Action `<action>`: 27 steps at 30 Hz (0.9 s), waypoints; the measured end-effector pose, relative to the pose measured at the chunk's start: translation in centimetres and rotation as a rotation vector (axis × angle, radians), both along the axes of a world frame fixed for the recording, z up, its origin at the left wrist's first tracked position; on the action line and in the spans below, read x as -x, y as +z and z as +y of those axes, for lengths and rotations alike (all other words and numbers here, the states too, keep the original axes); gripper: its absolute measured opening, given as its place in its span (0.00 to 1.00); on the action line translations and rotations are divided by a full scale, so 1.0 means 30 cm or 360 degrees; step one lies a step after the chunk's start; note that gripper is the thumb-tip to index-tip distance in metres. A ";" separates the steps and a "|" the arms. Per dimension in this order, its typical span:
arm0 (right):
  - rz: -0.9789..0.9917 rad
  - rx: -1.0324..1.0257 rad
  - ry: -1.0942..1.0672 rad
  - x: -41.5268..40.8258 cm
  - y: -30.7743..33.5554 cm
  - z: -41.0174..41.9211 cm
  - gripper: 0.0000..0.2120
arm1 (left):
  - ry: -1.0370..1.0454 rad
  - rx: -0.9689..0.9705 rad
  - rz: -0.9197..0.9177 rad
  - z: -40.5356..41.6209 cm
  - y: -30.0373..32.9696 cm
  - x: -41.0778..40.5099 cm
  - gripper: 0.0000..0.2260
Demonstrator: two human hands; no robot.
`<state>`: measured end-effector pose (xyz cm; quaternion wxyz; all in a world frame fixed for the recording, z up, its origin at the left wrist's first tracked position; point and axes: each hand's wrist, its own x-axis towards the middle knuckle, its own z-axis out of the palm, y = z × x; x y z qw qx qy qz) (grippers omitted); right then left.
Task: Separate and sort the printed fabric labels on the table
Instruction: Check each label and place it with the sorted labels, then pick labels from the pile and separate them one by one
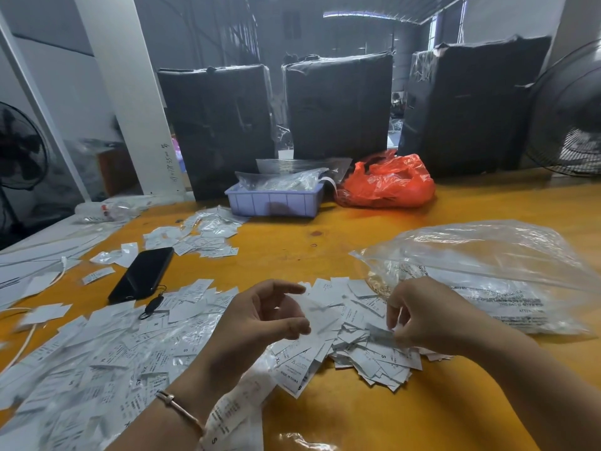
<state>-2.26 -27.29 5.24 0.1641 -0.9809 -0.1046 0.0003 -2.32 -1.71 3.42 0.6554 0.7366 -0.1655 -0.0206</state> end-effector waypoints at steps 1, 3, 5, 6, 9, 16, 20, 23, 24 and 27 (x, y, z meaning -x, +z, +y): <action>-0.0009 -0.0017 -0.0012 -0.001 -0.001 0.000 0.05 | -0.0008 0.0003 0.0023 0.000 0.000 0.000 0.17; -0.0064 0.0003 -0.0068 -0.002 -0.004 0.006 0.04 | -0.0025 -0.0009 0.0085 0.000 -0.001 -0.002 0.14; -0.0233 0.0020 -0.0130 -0.001 -0.008 0.013 0.04 | -0.0063 -0.0003 0.0143 0.000 -0.001 -0.002 0.08; -0.0343 -0.0040 -0.0144 -0.001 -0.009 0.013 0.04 | -0.0079 0.0004 0.0155 0.000 -0.001 -0.002 0.07; -0.0557 -0.0462 -0.0107 0.004 -0.011 0.019 0.04 | -0.0089 -0.0025 0.0132 0.000 0.003 -0.001 0.05; -0.0380 -0.1356 0.0138 0.037 -0.014 0.081 0.08 | -0.0086 -0.0127 0.0078 -0.002 0.002 0.000 0.07; -0.0128 -0.1789 0.0170 0.042 -0.006 0.086 0.07 | -0.0128 -0.0208 0.0007 -0.007 -0.002 0.002 0.07; -0.0025 -0.1923 0.0171 0.039 -0.003 0.086 0.06 | -0.0114 -0.0199 -0.0013 -0.011 -0.007 0.001 0.08; -0.0002 -0.1945 0.0171 0.039 -0.003 0.085 0.06 | -0.0103 -0.0196 -0.0026 -0.011 -0.009 0.000 0.09; 0.0045 -0.1973 0.0175 0.039 -0.002 0.083 0.07 | -0.0072 -0.0205 -0.0087 -0.012 -0.014 -0.002 0.09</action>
